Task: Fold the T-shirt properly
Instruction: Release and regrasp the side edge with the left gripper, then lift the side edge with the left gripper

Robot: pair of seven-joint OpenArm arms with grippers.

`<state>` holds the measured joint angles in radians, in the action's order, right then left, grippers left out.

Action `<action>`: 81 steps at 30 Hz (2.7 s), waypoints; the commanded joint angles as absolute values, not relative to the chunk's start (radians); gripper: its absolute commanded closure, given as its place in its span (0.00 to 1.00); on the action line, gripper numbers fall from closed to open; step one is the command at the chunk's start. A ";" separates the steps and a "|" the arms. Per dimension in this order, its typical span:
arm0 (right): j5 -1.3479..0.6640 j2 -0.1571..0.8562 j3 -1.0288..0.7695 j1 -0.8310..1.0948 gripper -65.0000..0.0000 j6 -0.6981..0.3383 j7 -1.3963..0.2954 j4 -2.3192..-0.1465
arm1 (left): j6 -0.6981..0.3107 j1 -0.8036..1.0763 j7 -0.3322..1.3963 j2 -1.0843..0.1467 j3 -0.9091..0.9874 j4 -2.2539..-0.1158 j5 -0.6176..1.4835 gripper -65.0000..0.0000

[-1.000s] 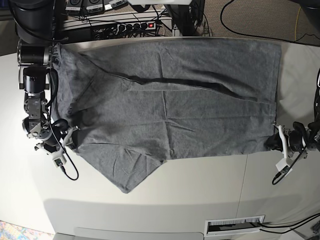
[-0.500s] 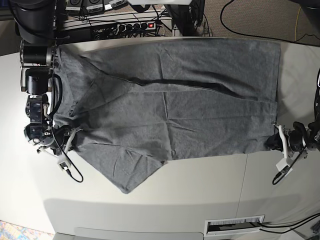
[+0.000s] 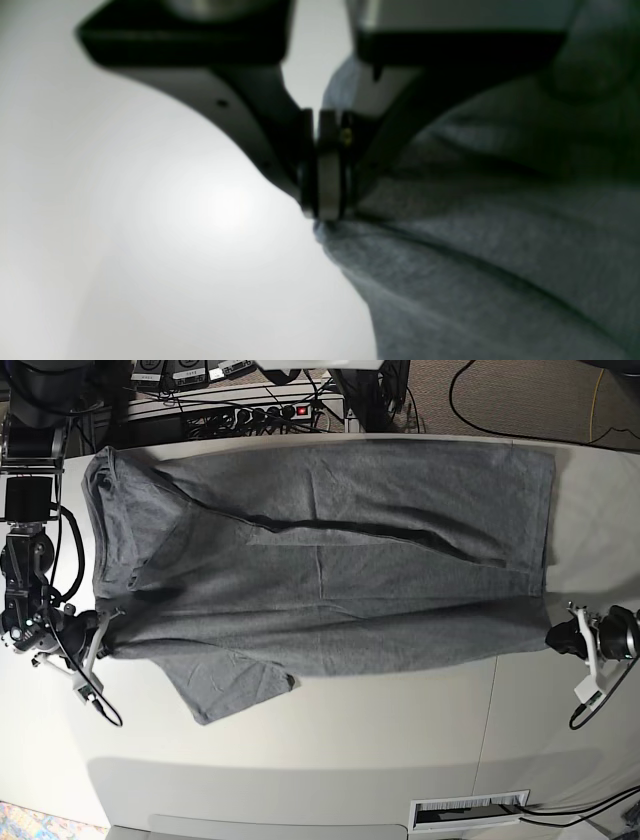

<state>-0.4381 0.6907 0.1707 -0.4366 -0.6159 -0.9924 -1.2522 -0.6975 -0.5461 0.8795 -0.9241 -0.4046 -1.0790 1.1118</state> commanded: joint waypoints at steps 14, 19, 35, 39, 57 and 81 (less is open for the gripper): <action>-0.482 0.848 0.161 -0.276 1.00 -0.609 -1.156 -1.523 | -0.698 -0.484 1.073 -1.106 -0.394 -1.087 1.442 1.00; -0.516 0.859 0.160 -0.254 1.00 -0.609 -1.195 -1.525 | -0.698 -0.403 1.093 -1.116 -0.394 -1.088 1.484 1.00; -0.535 0.858 0.160 -0.244 1.00 -0.610 -1.192 -1.525 | -0.698 -0.349 0.763 -1.017 -0.374 -1.108 1.302 0.72; -0.535 0.858 0.160 -0.244 1.00 -0.611 -1.180 -1.525 | -0.698 -0.359 0.559 -0.912 -0.374 -1.108 1.023 0.54; -0.535 0.859 0.160 -0.244 1.00 -0.610 -1.170 -1.525 | -0.556 -0.467 0.383 -0.809 -0.374 -1.074 0.628 0.55; -0.534 0.859 0.160 -0.244 1.00 -0.610 -1.168 -1.525 | -0.637 -0.465 0.509 -0.751 -0.374 -0.979 0.914 0.61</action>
<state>-0.5365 0.8314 0.1715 -0.2218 -0.6140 -1.1774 -1.5120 -0.6319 -0.4362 0.5262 -0.7284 -0.3859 -0.9684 0.8955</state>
